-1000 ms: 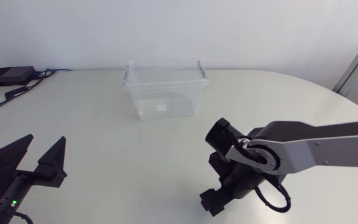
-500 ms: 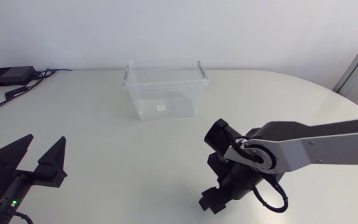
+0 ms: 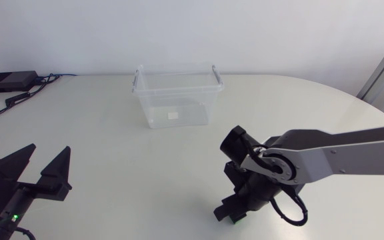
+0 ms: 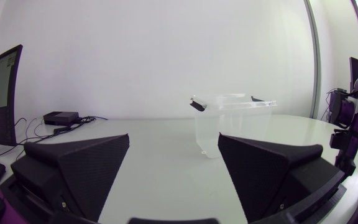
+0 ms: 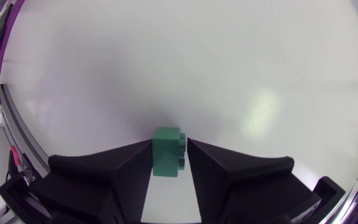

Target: Place the duplo bricks in the container

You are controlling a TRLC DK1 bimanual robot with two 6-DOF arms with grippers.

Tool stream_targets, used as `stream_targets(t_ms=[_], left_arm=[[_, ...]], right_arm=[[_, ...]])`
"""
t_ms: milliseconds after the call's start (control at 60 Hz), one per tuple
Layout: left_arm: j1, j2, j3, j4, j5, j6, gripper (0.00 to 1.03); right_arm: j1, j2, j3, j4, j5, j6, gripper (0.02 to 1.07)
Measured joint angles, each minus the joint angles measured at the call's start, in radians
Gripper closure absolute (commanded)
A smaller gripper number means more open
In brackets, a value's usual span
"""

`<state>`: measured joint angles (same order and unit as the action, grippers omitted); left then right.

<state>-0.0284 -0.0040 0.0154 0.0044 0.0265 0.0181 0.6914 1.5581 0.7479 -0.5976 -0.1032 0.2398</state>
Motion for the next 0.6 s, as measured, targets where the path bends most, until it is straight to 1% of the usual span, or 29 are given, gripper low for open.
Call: stream_targets(t_ms=[133, 350, 467, 600], left_arm=[[0.0, 0.0, 0.0, 0.0, 0.0, 0.0, 0.03], [0.0, 0.0, 0.0, 0.0, 0.0, 0.0, 0.03], [0.0, 0.0, 0.0, 0.0, 0.0, 0.0, 0.03], [0.0, 0.0, 0.0, 0.0, 0.0, 0.0, 0.03]], right_arm=[[0.0, 0.0, -0.001, 0.005, 0.003, 0.0, 0.78], [0.0, -0.008, -0.004, 0.021, 0.004, 0.0, 0.78], [-0.001, -0.08, -0.007, 0.022, 0.022, -0.001, 0.78], [-0.035, -0.175, 0.011, 0.021, 0.026, -0.005, 0.78]])
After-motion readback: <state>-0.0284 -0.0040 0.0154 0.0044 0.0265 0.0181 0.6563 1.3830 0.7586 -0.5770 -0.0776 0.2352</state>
